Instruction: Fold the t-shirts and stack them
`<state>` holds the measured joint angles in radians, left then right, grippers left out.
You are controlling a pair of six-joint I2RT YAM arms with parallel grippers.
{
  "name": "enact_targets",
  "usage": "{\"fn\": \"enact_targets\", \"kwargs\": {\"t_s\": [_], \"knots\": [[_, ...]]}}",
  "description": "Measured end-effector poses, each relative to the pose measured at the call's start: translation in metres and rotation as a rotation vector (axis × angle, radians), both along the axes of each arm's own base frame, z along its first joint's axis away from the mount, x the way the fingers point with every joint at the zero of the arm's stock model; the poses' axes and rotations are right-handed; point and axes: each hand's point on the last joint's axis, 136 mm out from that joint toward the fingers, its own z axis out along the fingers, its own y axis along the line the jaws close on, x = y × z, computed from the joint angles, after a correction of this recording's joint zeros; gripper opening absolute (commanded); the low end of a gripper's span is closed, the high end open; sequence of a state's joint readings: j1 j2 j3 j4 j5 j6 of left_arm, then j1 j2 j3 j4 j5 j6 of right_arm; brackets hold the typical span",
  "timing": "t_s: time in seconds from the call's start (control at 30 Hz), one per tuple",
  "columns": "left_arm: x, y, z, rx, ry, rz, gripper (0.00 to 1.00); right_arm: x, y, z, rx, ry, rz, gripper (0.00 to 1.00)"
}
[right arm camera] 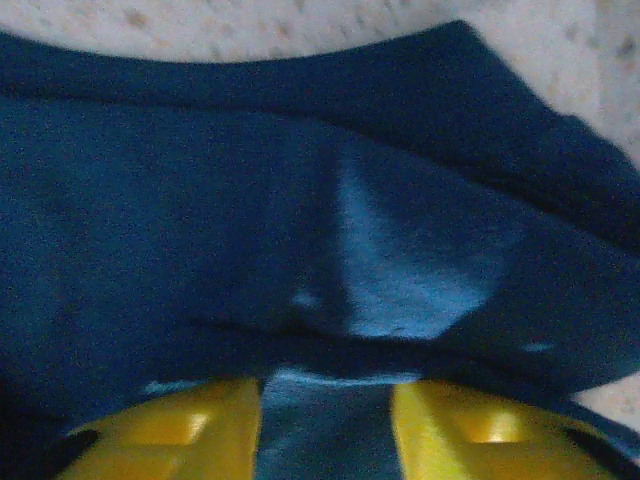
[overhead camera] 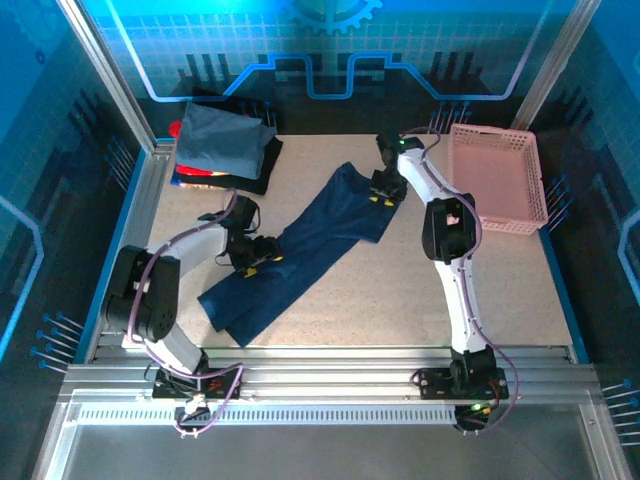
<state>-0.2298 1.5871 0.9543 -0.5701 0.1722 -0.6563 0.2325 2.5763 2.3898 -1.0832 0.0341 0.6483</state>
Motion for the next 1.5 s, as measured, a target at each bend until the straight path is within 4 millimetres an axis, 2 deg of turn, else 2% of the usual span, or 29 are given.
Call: {"fn": "enact_targets", "kwargs": {"t_s": [0.13,0.2,0.3,0.4,0.47,0.5,0.57,0.6,0.7,0.77,0.97,1.1,1.2,1.3,1.4,1.5], "knots": [[-0.008,0.003,0.028,-0.012,-0.047,0.010,0.77,0.002,0.002,0.009,0.010,-0.040,0.008,0.60],[-0.014,0.005,0.032,-0.011,-0.051,0.012,0.77,-0.003,0.004,0.023,0.027,-0.060,0.015,0.61],[-0.034,0.012,0.017,0.010,-0.001,0.017,0.77,-0.017,0.012,0.056,0.067,-0.104,0.047,0.61],[-0.059,0.020,-0.005,0.041,0.086,0.034,0.76,-0.033,0.030,0.097,0.106,-0.166,0.103,0.61],[-0.071,0.023,-0.015,0.053,0.125,0.038,0.76,-0.047,0.047,0.114,0.120,-0.196,0.151,0.61],[-0.073,0.024,-0.016,0.055,0.131,0.038,0.76,-0.053,0.054,0.117,0.123,-0.204,0.169,0.61],[-0.074,0.024,-0.018,0.055,0.132,0.038,0.76,-0.069,0.066,0.111,0.134,-0.185,0.201,0.60],[-0.074,0.024,-0.019,0.055,0.132,0.038,0.76,-0.079,0.071,0.102,0.138,-0.159,0.212,0.60],[-0.074,0.024,-0.023,0.052,0.131,0.037,0.76,-0.095,0.070,0.074,0.133,-0.083,0.208,0.59],[-0.076,0.023,-0.028,0.048,0.136,0.036,0.76,-0.099,0.067,0.062,0.123,-0.051,0.193,0.59],[-0.078,0.023,-0.030,0.044,0.136,0.039,0.76,-0.090,0.059,0.051,0.089,-0.065,0.156,0.59],[-0.076,0.023,-0.024,0.041,0.113,0.043,0.76,-0.079,0.040,0.053,0.059,-0.085,0.156,0.56],[-0.076,0.024,-0.024,0.042,0.114,0.044,0.76,-0.064,0.026,0.058,0.050,-0.110,0.157,0.53],[-0.077,0.026,-0.027,0.053,0.123,0.050,0.76,-0.057,0.021,0.055,0.057,-0.109,0.154,0.51],[-0.075,0.031,-0.032,0.066,0.146,0.068,0.75,-0.055,0.027,0.037,0.079,-0.078,0.150,0.48],[-0.065,0.034,-0.032,0.078,0.146,0.083,0.75,-0.060,0.030,0.009,0.076,-0.010,0.121,0.45]]}}
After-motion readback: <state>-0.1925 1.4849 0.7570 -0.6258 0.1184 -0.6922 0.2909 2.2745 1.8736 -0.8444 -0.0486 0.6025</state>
